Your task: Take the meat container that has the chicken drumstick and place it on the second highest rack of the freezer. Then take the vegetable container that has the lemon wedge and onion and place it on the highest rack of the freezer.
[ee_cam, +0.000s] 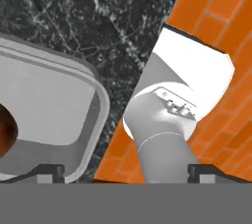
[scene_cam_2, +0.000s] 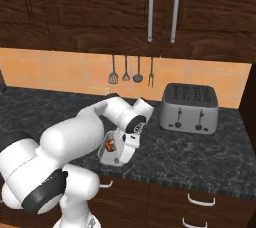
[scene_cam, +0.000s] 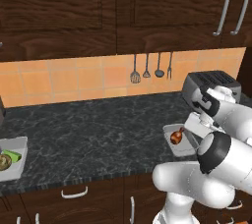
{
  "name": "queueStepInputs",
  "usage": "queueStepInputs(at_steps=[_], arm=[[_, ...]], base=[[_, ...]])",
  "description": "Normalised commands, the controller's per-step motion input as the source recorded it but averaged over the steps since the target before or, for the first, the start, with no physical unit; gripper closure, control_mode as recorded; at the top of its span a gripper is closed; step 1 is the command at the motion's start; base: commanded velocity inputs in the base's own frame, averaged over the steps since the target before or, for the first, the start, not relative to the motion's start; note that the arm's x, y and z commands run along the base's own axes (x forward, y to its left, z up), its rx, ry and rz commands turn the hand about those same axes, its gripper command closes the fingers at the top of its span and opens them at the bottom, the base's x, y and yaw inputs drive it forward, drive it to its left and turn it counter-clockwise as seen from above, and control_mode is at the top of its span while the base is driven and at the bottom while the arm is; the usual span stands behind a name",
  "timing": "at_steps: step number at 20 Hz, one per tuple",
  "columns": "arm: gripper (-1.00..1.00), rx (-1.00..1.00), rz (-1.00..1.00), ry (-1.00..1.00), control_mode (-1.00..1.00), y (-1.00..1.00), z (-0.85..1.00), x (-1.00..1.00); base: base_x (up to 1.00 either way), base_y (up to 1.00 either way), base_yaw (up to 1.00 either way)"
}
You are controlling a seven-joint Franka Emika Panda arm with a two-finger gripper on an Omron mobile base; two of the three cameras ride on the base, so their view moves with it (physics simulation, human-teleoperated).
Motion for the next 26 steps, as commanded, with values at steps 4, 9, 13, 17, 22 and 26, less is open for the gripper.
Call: queueStepInputs(at_steps=[4, 9, 13, 17, 22, 26], arm=[[-1.0, -0.17, -0.13, -0.05, -1.0, 0.03, -0.49, 0.0], [-1.0, -0.2, -0.01, -0.22, -1.0, 0.09, -0.27, 0.19], [-1.0, -0.14, 0.0, -0.17, -1.0, 0.12, -0.15, 0.18], [-1.0, -0.14, 0.0, -0.02, -1.0, 0.11, -0.32, 0.0], [-1.0, -0.11, 0.0, 0.0, -1.0, 0.0, -0.41, 0.0], [-1.0, -0.16, 0.0, 0.03, -1.0, 0.03, -0.81, 0.09]], base=[[0.0, 0.0, 0.0], [0.0, 0.0, 0.0], [0.0, 0.0, 0.0], [0.0, 0.0, 0.0], [0.0, 0.0, 0.0], [0.0, 0.0, 0.0]])
